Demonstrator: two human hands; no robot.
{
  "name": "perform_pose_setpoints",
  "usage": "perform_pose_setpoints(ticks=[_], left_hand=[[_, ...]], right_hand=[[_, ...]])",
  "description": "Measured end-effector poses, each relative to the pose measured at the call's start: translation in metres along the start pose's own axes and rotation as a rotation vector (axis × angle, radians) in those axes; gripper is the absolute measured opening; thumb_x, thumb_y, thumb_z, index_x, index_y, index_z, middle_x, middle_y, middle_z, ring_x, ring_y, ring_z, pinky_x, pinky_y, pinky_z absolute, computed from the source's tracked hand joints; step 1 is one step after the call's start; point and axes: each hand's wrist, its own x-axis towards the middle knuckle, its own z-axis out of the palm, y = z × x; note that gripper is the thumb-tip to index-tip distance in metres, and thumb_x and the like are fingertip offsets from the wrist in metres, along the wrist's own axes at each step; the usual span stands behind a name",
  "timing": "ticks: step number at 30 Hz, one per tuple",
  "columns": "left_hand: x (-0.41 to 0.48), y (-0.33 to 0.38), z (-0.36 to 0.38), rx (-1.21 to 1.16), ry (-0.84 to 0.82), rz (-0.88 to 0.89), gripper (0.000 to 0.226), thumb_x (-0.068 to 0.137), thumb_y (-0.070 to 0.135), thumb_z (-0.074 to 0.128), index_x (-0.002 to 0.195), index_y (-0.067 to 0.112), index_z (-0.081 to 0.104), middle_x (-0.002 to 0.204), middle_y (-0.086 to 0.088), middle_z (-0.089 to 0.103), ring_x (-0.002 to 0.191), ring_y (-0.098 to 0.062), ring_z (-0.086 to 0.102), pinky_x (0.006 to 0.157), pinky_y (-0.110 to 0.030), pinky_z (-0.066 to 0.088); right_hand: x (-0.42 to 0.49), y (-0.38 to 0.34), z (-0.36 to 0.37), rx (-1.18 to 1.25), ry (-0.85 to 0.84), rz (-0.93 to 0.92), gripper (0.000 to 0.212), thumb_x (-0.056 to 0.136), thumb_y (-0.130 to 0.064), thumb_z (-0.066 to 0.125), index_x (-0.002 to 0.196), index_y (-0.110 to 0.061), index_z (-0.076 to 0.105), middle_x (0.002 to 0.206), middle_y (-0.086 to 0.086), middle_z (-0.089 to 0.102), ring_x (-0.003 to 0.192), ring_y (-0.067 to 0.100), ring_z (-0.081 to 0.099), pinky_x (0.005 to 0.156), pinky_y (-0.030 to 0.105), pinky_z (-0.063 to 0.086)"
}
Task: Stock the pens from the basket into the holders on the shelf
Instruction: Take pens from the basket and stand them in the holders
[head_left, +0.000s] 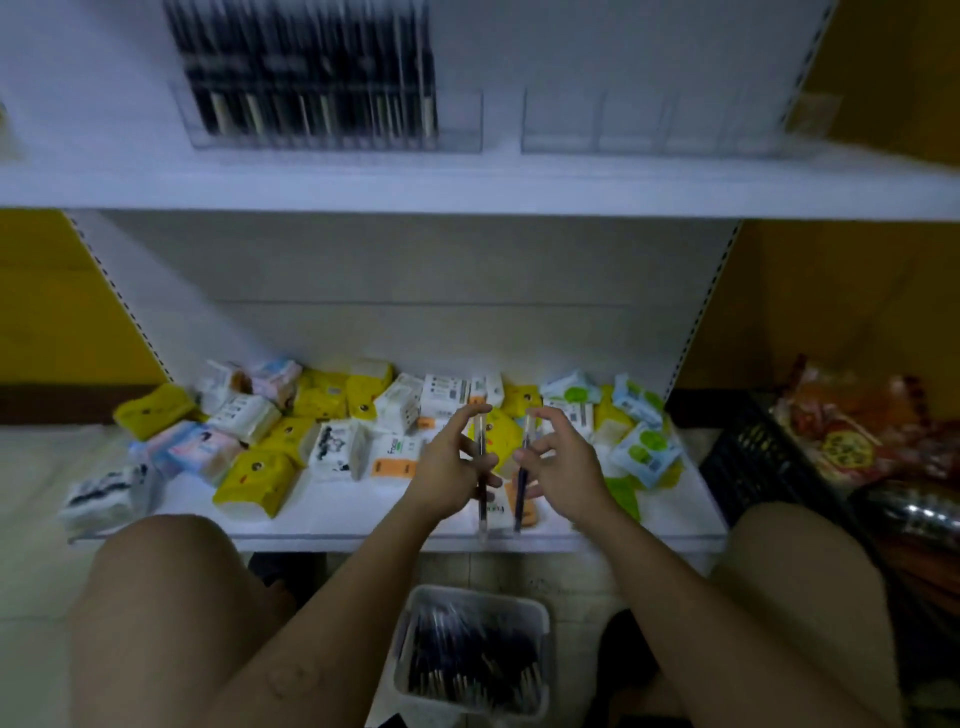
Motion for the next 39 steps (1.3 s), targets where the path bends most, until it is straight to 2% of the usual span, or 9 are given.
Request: perform_pose_setpoints(ticks=[3,7,10,12,15,19,26,32,39], left_hand=[[-0.01,0.034,-0.002,0.023,0.07,0.117,0.041,0.097,0.004,0.05,0.12,0.039,0.053,0.086,-0.017,0.054,0.065,-0.029,0.068,0.059,-0.043,0.059],[-0.026,0.082,-0.007,0.068,0.096,0.23,0.042,0.099,0.006,0.047,0.133,0.031,0.048,0.083,-0.013,0.06,0.064,-0.025,0.068,0.06,-0.041,0.059],[-0.031,0.121,-0.012,0.075,0.098,0.321,0.047,0.099,0.003,0.045,0.136,0.033,0.044,0.082,-0.011,0.06,0.069,-0.026,0.069,0.063,-0.039,0.059],[-0.03,0.148,-0.017,0.106,0.115,0.391,0.043,0.099,0.004,0.045,0.134,0.03,0.046,0.085,-0.013,0.063,0.072,-0.025,0.07,0.066,-0.041,0.06],[-0.028,0.187,-0.028,0.17,0.122,0.492,0.038,0.098,0.005,0.047,0.127,0.03,0.048,0.088,-0.013,0.068,0.075,-0.02,0.071,0.068,-0.041,0.061],[-0.015,0.239,-0.045,0.226,0.175,0.561,0.033,0.091,0.005,0.061,0.11,0.032,0.056,0.099,-0.003,0.066,0.074,-0.016,0.072,0.066,-0.039,0.061],[0.021,0.318,-0.08,0.229,0.267,0.678,0.039,0.087,0.004,0.067,0.121,0.023,0.061,0.101,-0.003,0.068,0.078,-0.014,0.071,0.064,-0.031,0.061],[0.066,0.36,-0.102,0.288,0.365,0.71,0.033,0.088,0.013,0.067,0.12,0.021,0.065,0.092,0.002,0.069,0.074,-0.005,0.069,0.058,-0.017,0.056],[0.109,0.388,-0.122,0.411,0.505,0.781,0.022,0.085,0.02,0.072,0.107,0.025,0.068,0.096,0.002,0.068,0.077,-0.013,0.068,0.067,-0.036,0.06]], right_hand=[[-0.005,-0.039,-0.01,0.075,0.061,-0.086,0.042,0.087,-0.007,0.069,0.115,-0.034,0.052,0.094,0.01,0.057,0.077,0.033,0.066,0.056,0.044,0.06],[-0.02,-0.088,-0.024,0.124,0.098,-0.192,0.038,0.087,-0.007,0.068,0.116,-0.028,0.056,0.092,0.004,0.06,0.071,0.02,0.067,0.051,0.032,0.058],[-0.027,-0.124,-0.036,0.112,0.12,-0.263,0.042,0.09,-0.007,0.064,0.128,-0.023,0.057,0.088,0.002,0.062,0.073,0.027,0.066,0.063,0.046,0.059],[-0.027,-0.149,-0.045,0.107,0.118,-0.333,0.038,0.093,-0.006,0.059,0.125,-0.027,0.056,0.093,0.011,0.067,0.08,0.035,0.067,0.067,0.048,0.055],[-0.021,-0.183,-0.058,0.166,0.091,-0.421,0.036,0.092,-0.001,0.056,0.106,-0.034,0.057,0.094,0.022,0.067,0.077,0.023,0.072,0.061,0.039,0.053],[0.0,-0.225,-0.078,0.181,0.063,-0.49,0.035,0.088,0.001,0.063,0.103,-0.03,0.059,0.088,0.007,0.073,0.081,0.016,0.072,0.068,0.038,0.061],[0.047,-0.3,-0.108,0.214,0.057,-0.614,0.039,0.081,0.001,0.072,0.104,-0.028,0.062,0.092,0.005,0.072,0.076,0.02,0.072,0.058,0.027,0.057],[0.096,-0.346,-0.107,0.164,0.165,-0.694,0.038,0.079,-0.011,0.077,0.106,-0.023,0.052,0.096,0.007,0.063,0.075,0.022,0.067,0.054,0.031,0.056],[0.152,-0.379,-0.09,0.034,0.26,-0.854,0.045,0.076,-0.019,0.081,0.11,-0.035,0.056,0.08,-0.004,0.062,0.062,0.001,0.058,0.057,0.013,0.048]])
